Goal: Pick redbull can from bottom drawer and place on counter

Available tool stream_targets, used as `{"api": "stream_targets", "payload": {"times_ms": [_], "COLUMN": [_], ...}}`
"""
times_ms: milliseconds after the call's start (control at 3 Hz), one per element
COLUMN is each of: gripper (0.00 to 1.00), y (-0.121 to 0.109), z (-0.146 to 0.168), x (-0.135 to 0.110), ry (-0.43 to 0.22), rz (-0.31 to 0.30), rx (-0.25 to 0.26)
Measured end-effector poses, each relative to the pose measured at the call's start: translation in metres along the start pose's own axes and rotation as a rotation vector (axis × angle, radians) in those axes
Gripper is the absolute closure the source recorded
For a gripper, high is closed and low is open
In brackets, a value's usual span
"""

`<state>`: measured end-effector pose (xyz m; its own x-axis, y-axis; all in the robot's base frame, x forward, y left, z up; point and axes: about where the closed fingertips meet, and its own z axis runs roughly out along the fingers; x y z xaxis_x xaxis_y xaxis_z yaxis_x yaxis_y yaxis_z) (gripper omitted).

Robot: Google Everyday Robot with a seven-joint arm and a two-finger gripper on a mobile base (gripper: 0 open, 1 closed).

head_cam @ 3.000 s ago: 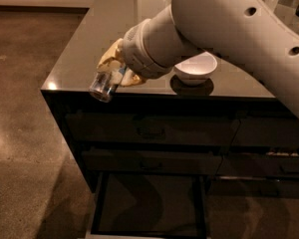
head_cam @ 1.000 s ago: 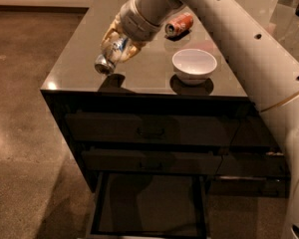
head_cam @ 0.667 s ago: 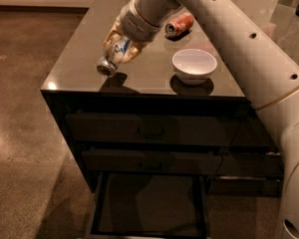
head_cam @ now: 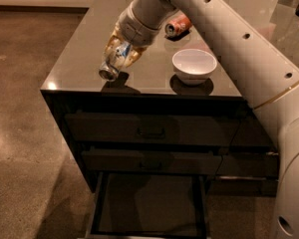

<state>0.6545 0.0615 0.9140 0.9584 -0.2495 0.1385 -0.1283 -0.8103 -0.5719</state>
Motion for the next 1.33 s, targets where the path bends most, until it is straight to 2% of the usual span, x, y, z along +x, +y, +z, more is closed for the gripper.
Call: {"api": "stream_targets", "payload": {"times_ms": [333, 667, 1000, 1333], "gripper": [0.27, 0.04, 0.00, 0.00], "y": [0.003, 0.004, 0.004, 0.004], "z": [0.016, 0.027, 0.028, 0.028], "x": [-0.001, -0.001, -0.001, -0.001], "ry": [-0.039, -0.061, -0.062, -0.062], "rz": [0.008, 0.012, 0.012, 0.012], "rx": [-0.034, -0.051, -0.050, -0.050]}}
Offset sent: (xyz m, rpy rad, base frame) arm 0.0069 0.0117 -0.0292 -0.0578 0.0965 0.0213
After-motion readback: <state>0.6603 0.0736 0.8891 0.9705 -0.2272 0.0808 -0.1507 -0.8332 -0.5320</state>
